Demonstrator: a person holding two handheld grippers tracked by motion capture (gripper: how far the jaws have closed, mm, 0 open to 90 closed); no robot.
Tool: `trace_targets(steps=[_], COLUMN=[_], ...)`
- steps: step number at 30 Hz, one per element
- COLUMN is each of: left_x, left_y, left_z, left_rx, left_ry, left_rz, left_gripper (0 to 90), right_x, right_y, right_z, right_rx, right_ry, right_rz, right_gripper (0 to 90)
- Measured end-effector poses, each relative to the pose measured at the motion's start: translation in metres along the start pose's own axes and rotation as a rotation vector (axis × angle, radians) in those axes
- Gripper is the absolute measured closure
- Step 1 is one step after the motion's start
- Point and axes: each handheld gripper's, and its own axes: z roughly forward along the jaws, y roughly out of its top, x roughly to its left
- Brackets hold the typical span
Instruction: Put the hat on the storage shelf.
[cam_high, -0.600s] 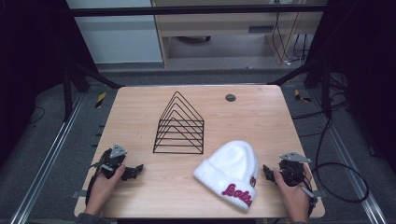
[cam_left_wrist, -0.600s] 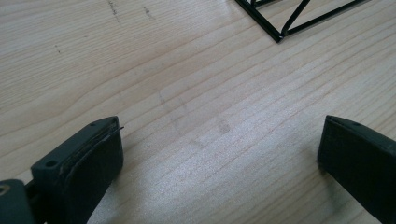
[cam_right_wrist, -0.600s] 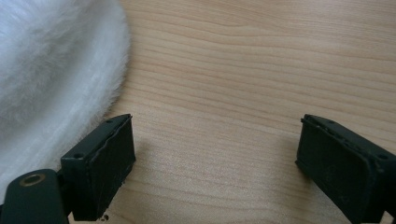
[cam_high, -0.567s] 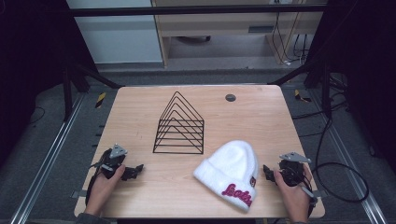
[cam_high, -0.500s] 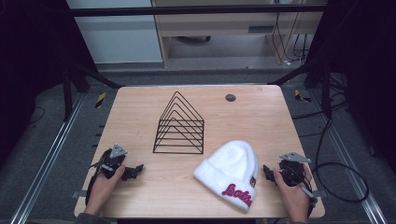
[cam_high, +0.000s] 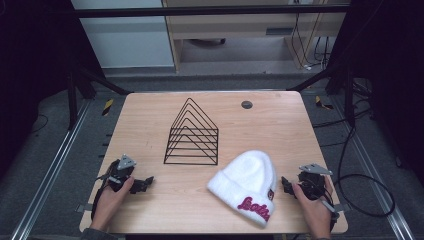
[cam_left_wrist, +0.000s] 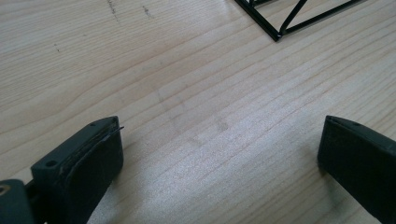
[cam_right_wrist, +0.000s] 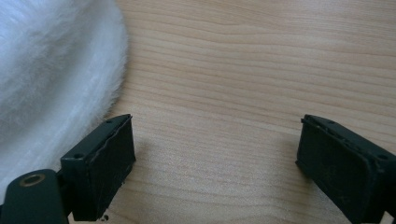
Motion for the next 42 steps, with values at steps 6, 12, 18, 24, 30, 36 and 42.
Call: trace_targets(steps=[6,12,18,24,30,36,42], left_x=[0.000,0.000,0.000,0.000,0.000,0.000,0.000], left_y=[0.000,0.000,0.000,0.000,0.000,0.000,0.000], left_z=[0.000,0.000,0.000,0.000,0.000,0.000,0.000], left_rx=[-0.001,0.002,0.002,0.002,0.005,0.005,0.005], left_ry=[0.001,-0.001,-0.002,-0.002,-0.001,-0.003,-0.003], left_rz=[-0.001,0.002,0.002,0.002,0.003,0.002,0.003], left_gripper=[0.0,0.0,0.0,0.0,0.0,0.0,0.0], right_x=[-0.002,0.005,0.020,0.045,0.053,0.054,0.054], right_y=[0.004,0.043,0.076,0.099,0.098,0.095,0.092], right_z=[-0.002,-0.024,-0.027,0.001,0.027,0.043,0.050], right_rx=[0.018,-0.001,0.032,0.109,0.176,0.218,0.247], right_ry=[0.029,0.056,0.107,0.187,0.203,0.197,0.209], right_rz=[-0.008,-0.062,-0.140,-0.199,-0.201,-0.188,-0.177], right_gripper=[13.4,30.9,38.7,45.3,50.3,51.8,58.0])
